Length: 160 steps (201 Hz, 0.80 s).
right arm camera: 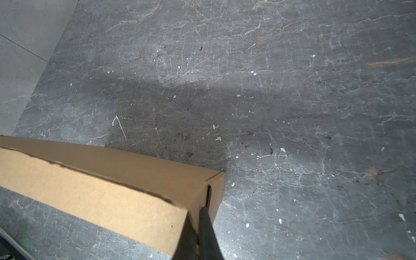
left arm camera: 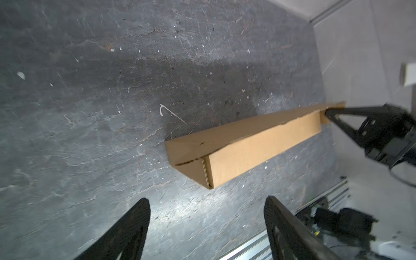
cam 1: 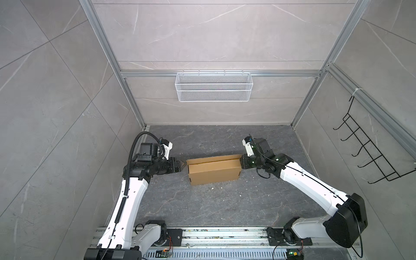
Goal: Assemble paper box
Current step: Fold and tuck the lid into the gap.
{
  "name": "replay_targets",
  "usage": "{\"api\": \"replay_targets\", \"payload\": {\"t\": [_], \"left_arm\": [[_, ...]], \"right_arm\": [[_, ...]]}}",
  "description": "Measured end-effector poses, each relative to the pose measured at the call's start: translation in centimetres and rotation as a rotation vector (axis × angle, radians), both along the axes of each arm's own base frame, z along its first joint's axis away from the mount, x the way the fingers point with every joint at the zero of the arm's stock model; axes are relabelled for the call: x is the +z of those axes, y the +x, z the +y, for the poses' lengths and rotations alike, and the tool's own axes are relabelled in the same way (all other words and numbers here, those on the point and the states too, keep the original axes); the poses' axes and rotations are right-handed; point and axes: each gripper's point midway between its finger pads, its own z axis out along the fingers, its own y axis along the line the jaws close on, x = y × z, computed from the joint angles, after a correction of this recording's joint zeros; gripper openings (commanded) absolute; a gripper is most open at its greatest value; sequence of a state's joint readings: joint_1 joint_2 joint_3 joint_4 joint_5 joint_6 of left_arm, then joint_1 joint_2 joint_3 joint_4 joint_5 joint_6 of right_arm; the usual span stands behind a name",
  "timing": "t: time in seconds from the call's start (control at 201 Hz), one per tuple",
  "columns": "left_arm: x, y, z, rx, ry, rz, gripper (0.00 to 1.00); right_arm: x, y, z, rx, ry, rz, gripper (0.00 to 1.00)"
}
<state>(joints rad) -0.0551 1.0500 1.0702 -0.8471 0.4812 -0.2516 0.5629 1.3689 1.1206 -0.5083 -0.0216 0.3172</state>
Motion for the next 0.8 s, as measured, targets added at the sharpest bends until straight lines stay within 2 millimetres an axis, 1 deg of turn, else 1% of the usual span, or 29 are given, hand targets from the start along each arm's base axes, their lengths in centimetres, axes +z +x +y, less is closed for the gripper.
{"api": "replay_targets", "payload": {"t": [0.139,0.338,0.458,0.597,0.796], "left_arm": [[-2.7,-0.2,-0.5,0.063,-0.119,0.067,0.81],[-4.6,-0.2,-1.2,0.097,-0.213,0.097,0.79],[-4.7,0.2,-1.3,0.104,-0.232,0.084,0.76],[-4.8,0.7,-1.5,0.105,-0.241,0.067,0.68],[-5.2,0.8,-2.5,0.070,-0.240,0.067,0.63]], "right_arm": [[0.0,0.0,0.0,0.000,-0.001,0.001,0.00],[0.0,0.0,0.0,0.000,-0.003,0.005,0.00],[0.0,0.0,0.0,0.000,-0.004,0.006,0.00],[0.0,0.0,0.0,0.000,-0.004,0.006,0.00],[0.0,0.1,0.1,0.000,-0.005,0.007,0.00]]}}
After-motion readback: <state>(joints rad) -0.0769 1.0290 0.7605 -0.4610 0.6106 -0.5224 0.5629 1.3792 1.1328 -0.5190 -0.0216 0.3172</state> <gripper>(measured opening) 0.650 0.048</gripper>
